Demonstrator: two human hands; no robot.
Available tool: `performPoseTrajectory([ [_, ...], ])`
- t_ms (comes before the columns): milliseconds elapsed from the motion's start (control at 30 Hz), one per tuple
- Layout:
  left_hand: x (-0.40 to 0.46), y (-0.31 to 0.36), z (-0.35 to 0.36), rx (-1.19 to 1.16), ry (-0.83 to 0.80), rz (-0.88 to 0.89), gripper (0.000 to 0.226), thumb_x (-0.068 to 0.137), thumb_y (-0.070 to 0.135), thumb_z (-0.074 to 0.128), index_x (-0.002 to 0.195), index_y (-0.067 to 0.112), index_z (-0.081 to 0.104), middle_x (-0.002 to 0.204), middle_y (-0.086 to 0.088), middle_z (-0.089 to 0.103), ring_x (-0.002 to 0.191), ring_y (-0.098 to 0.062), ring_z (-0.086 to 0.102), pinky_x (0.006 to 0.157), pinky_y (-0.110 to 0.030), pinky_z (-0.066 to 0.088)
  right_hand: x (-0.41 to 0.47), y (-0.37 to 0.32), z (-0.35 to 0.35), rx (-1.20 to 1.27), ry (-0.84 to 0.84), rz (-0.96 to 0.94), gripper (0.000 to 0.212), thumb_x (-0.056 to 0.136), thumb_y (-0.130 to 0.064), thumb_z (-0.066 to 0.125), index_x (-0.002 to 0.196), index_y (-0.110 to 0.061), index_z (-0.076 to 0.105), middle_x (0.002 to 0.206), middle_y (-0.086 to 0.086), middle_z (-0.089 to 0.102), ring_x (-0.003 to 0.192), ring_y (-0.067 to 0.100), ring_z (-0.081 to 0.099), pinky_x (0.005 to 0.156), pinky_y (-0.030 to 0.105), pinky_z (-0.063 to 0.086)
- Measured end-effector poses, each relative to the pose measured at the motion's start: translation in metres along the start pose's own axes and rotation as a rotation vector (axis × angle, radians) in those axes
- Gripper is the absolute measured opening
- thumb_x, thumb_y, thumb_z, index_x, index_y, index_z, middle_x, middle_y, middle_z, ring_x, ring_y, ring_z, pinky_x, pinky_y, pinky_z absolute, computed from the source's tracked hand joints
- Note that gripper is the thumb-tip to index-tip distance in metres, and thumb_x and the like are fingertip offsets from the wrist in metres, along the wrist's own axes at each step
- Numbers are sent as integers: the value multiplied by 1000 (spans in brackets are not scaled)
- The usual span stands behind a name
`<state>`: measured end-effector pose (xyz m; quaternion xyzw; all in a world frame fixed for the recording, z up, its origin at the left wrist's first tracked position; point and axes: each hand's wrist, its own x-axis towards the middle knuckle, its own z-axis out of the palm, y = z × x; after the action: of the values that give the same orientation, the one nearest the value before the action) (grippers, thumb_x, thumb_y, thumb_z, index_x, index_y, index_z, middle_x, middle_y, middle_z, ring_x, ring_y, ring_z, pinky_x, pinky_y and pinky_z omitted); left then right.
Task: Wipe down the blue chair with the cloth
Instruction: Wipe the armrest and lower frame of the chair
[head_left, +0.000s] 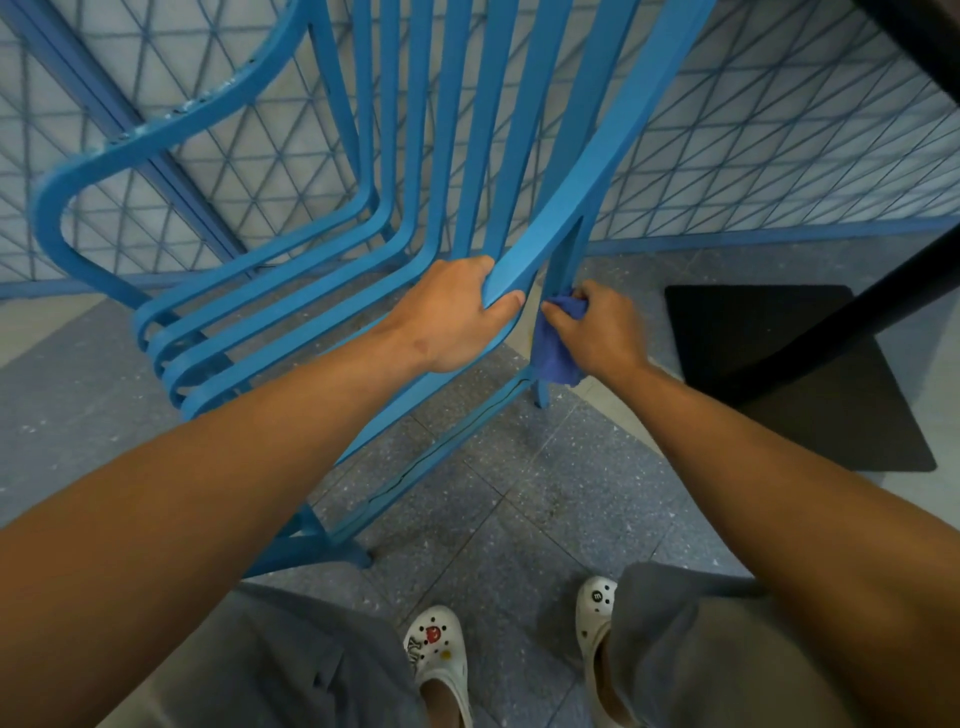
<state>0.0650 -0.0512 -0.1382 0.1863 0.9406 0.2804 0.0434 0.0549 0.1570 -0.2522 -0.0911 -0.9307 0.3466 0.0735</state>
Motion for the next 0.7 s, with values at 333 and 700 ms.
performPoseTrajectory([
  [333, 2, -1, 2, 13, 21, 6, 29, 97, 46, 57, 98, 18, 64, 82, -1, 66, 74, -22, 62, 61, -33, 48, 9, -21, -9, 36, 121, -7, 33, 88, -51, 68, 83, -21, 56, 77, -4, 61, 72, 20, 60, 60, 31, 38],
  [700, 8, -12, 7, -3, 28, 12, 31, 95, 51, 58, 91, 21, 62, 71, 5, 60, 61, -8, 57, 51, -26, 36, 7, -11, -12, -58, 28, 2, 33, 85, -51, 69, 76, -21, 60, 73, -2, 64, 71, 21, 62, 59, 35, 48],
])
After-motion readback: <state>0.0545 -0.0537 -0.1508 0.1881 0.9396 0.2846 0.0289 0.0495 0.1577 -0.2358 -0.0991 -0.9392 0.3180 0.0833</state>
